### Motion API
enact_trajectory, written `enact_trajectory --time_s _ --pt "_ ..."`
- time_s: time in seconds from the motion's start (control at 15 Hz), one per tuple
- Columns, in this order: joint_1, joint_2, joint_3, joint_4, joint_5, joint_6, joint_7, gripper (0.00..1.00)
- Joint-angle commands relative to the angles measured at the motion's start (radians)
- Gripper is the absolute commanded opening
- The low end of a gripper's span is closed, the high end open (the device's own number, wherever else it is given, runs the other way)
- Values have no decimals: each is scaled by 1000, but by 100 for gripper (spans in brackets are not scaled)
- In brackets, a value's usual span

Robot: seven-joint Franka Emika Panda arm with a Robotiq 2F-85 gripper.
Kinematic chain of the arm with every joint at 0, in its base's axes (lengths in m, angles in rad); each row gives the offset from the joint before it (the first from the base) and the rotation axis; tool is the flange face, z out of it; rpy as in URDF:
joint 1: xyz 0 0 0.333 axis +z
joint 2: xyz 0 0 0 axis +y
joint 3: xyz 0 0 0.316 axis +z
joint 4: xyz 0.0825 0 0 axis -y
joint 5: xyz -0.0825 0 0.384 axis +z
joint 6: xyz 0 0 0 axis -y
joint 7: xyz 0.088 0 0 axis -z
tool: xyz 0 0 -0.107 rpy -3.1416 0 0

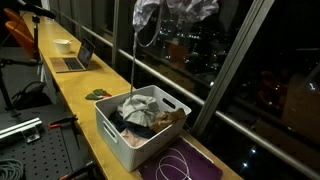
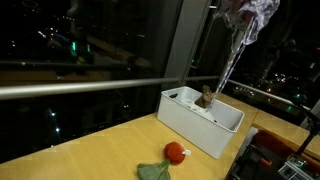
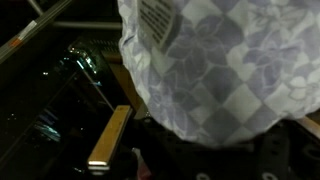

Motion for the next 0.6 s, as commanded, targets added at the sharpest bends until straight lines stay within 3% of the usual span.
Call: enact_trajectory --time_s 0.0,0.27,0.53 --pt "27 -32 28 -175 0 74 77 0" --pt "72 -44 23 -410 6 199 181 0" --pt "72 -36 13 -584 2 318 238 0"
